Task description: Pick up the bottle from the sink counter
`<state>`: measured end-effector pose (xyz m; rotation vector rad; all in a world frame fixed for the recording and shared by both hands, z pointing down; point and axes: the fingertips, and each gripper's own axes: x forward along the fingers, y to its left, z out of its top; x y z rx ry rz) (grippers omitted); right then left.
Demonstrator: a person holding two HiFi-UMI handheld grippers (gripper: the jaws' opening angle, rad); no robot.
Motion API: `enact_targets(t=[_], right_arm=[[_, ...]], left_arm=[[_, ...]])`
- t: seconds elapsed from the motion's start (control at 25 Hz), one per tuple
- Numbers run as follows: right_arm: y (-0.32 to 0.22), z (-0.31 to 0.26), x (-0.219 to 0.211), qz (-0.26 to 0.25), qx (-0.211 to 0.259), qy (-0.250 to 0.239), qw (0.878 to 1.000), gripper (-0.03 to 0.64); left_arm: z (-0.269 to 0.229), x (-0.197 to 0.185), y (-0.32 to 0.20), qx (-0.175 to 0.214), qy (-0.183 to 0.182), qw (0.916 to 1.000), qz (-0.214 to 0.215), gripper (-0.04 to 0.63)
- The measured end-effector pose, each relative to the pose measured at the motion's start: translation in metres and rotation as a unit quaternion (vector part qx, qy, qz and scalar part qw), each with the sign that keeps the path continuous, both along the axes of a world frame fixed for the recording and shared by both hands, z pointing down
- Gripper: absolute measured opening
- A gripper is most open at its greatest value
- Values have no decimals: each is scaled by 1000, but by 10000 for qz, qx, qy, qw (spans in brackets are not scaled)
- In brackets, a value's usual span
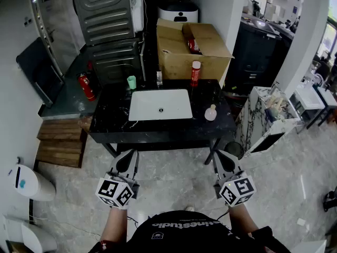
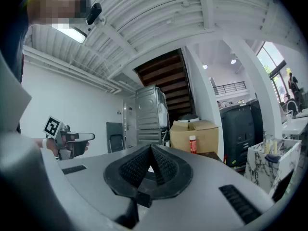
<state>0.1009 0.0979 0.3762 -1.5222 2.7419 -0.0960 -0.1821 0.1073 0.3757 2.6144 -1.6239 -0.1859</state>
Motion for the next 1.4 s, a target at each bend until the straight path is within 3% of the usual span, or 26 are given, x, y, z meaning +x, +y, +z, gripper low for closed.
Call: enact_targets(t=[0.64, 1.12, 1.4], right_arm=[[-1, 6, -9, 62, -68, 54, 9999, 37], [2, 11, -41, 182, -75, -140, 9997, 38], [-20, 29, -36, 380, -223, -79, 9990, 38]], left_arm=[[7, -7, -1, -41, 49, 10000, 55, 12], [20, -40, -5, -107, 91, 9997, 211, 13], [41, -42, -40, -265, 146, 9990, 332, 12]])
